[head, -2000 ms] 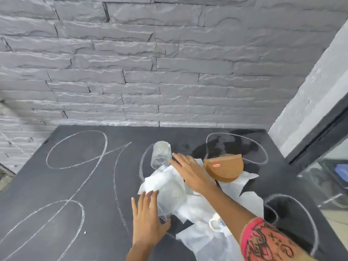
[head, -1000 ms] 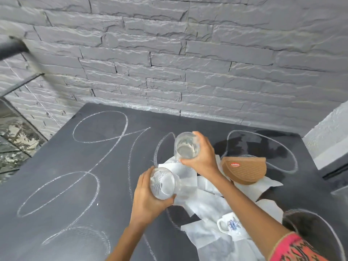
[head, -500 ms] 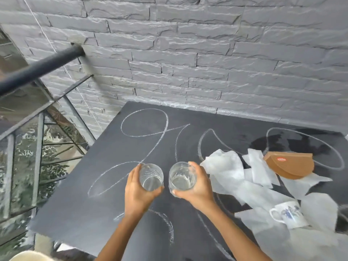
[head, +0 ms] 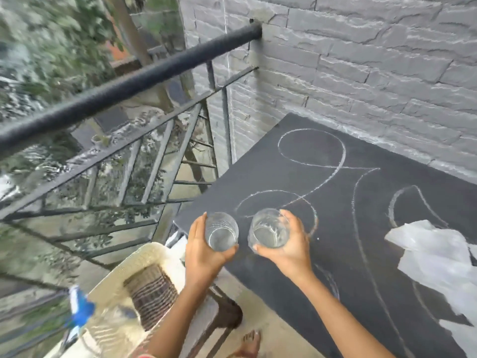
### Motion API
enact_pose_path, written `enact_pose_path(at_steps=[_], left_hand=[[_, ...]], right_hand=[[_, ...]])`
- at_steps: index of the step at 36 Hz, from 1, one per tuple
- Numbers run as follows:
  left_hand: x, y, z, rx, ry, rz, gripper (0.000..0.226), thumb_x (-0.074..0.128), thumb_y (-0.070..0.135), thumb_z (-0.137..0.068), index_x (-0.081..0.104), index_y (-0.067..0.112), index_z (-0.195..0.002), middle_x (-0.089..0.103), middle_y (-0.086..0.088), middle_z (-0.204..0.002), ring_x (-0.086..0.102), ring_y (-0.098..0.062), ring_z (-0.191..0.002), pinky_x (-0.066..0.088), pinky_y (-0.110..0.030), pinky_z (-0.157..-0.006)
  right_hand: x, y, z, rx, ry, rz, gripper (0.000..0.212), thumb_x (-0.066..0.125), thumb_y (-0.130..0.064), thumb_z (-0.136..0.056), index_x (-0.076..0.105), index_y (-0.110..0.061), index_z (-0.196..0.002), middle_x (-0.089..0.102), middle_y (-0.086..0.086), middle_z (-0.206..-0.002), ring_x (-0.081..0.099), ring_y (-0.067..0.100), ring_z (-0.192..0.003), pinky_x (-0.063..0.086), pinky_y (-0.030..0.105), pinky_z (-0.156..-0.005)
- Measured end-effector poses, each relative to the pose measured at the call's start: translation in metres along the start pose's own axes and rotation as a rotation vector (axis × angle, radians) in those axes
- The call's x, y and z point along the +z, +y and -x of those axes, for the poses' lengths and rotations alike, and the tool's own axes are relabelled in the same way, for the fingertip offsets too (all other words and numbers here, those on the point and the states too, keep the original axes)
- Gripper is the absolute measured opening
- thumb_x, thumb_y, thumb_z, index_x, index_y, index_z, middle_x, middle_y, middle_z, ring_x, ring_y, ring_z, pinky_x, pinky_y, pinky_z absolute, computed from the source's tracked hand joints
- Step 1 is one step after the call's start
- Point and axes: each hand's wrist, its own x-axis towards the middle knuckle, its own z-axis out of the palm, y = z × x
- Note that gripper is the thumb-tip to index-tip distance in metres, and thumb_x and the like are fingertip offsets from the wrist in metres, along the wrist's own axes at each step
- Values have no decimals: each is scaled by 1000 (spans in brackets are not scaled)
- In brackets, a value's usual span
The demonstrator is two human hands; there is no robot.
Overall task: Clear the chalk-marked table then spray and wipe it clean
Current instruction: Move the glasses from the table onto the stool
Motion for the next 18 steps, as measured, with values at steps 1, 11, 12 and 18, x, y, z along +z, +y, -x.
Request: enact_pose_path(at_steps=[1, 11, 12, 18], left_hand=[[-12, -11, 9, -24, 46, 1, 106, 77, 49, -47, 41, 11, -139, 48, -5, -138, 46, -21, -126, 31, -21, -104], [-66, -71, 102, -181, 256, -59, 102, 84, 39, -58, 35, 14, -143, 42, -5, -144, 39, -20, -132, 29, -28, -108], [-69, -77, 112, -196, 275, -62, 100, 84, 38, -58, 36, 14, -143, 42, -4, -144, 40, -21, -132, 30, -30, -109], [-83, -115, 168, -317, 343, -77, 103, 81, 44, -53, 38, 11, -141, 47, -5, -140, 46, -21, -126, 33, -23, -103]], right_hand=[[11, -7, 5, -27, -45, 3, 93, 91, -11, -50, 46, -16, -131, 47, -5, -120, 45, 5, -106, 25, -7, -81], [72, -19, 60, -207, -305, -5, 91, 92, -10, -48, 48, -11, -128, 47, -5, -118, 43, 5, -106, 23, -8, -81], [79, -20, 67, -219, -339, -1, 92, 92, -12, -48, 47, -12, -128, 46, -6, -118, 43, 5, -107, 23, -8, -81], [113, -12, 114, -230, -500, 18, 93, 92, -19, -50, 44, -16, -131, 42, -10, -119, 39, 0, -106, 27, 2, -83]])
